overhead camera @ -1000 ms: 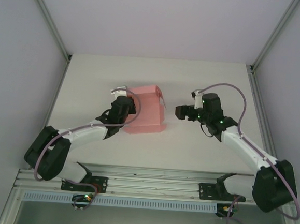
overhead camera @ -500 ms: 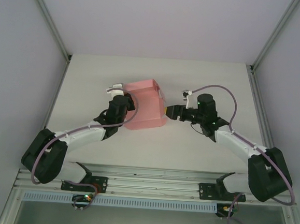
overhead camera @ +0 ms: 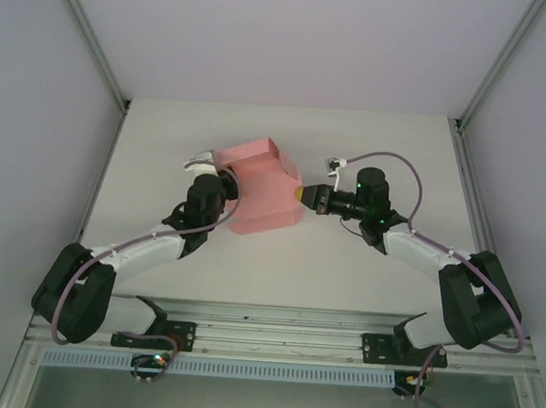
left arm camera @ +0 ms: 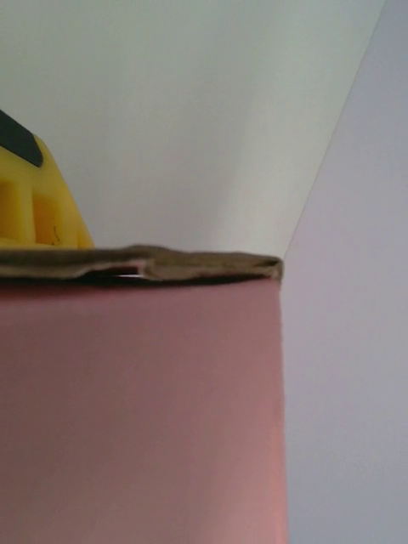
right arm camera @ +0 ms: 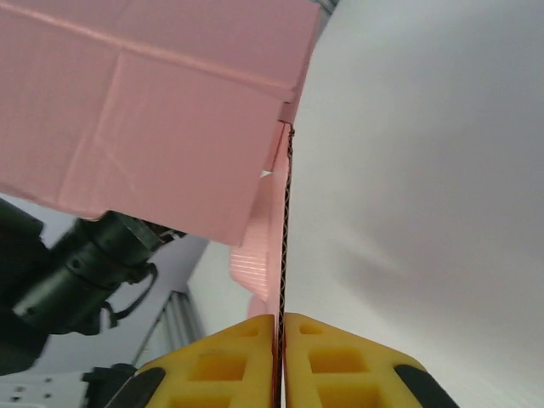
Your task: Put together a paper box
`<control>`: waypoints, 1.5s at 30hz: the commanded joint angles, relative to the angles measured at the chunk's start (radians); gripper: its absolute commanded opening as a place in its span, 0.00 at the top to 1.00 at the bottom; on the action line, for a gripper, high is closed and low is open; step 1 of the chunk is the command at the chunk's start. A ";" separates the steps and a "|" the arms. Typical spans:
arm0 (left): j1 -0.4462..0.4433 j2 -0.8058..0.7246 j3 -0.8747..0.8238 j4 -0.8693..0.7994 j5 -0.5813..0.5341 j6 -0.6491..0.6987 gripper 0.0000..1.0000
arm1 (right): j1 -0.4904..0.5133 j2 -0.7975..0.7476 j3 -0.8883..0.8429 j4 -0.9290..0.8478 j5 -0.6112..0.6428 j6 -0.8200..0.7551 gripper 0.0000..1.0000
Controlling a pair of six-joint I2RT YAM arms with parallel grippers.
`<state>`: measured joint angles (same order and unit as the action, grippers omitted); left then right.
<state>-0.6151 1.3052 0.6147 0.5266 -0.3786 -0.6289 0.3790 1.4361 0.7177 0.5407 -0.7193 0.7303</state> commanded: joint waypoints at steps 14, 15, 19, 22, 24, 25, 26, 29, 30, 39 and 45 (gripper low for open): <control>0.042 -0.048 -0.020 0.107 0.147 -0.007 1.00 | -0.031 -0.155 0.022 -0.323 0.004 -0.111 0.62; 0.043 -0.052 -0.018 0.090 0.149 -0.001 1.00 | -0.032 -0.192 0.035 -0.415 0.059 -0.182 0.56; 0.046 -0.063 -0.002 0.014 0.191 0.043 1.00 | -0.061 -0.344 0.055 -0.622 0.215 -0.356 0.34; 0.047 -0.058 0.026 -0.056 0.241 0.095 1.00 | -0.084 -0.418 0.068 -0.669 0.259 -0.470 0.20; 0.048 -0.046 0.050 -0.109 0.262 0.111 1.00 | -0.086 -0.424 0.108 -0.711 0.319 -0.533 0.16; 0.046 -0.040 0.060 -0.128 0.274 0.121 1.00 | -0.088 -0.411 0.137 -0.739 0.332 -0.574 0.14; 0.046 -0.033 0.066 -0.135 0.285 0.125 1.00 | -0.088 -0.393 0.159 -0.762 0.335 -0.620 0.14; 0.047 -0.014 0.074 -0.129 0.305 0.123 1.00 | -0.088 -0.319 0.203 -0.756 0.283 -0.800 0.30; 0.046 -0.008 0.079 -0.129 0.311 0.122 1.00 | -0.087 -0.291 0.215 -0.748 0.259 -0.845 0.34; 0.037 0.067 0.142 -0.148 0.349 0.130 1.00 | -0.025 -0.095 0.367 -0.768 0.116 -1.015 0.35; 0.026 0.088 0.170 -0.151 0.364 0.133 1.00 | 0.054 -0.046 0.406 -0.774 0.195 -1.060 0.35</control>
<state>-0.5789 1.3872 0.7425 0.3809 -0.0399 -0.5182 0.4080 1.3781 1.0969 -0.2131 -0.5522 -0.2745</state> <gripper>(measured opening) 0.078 0.654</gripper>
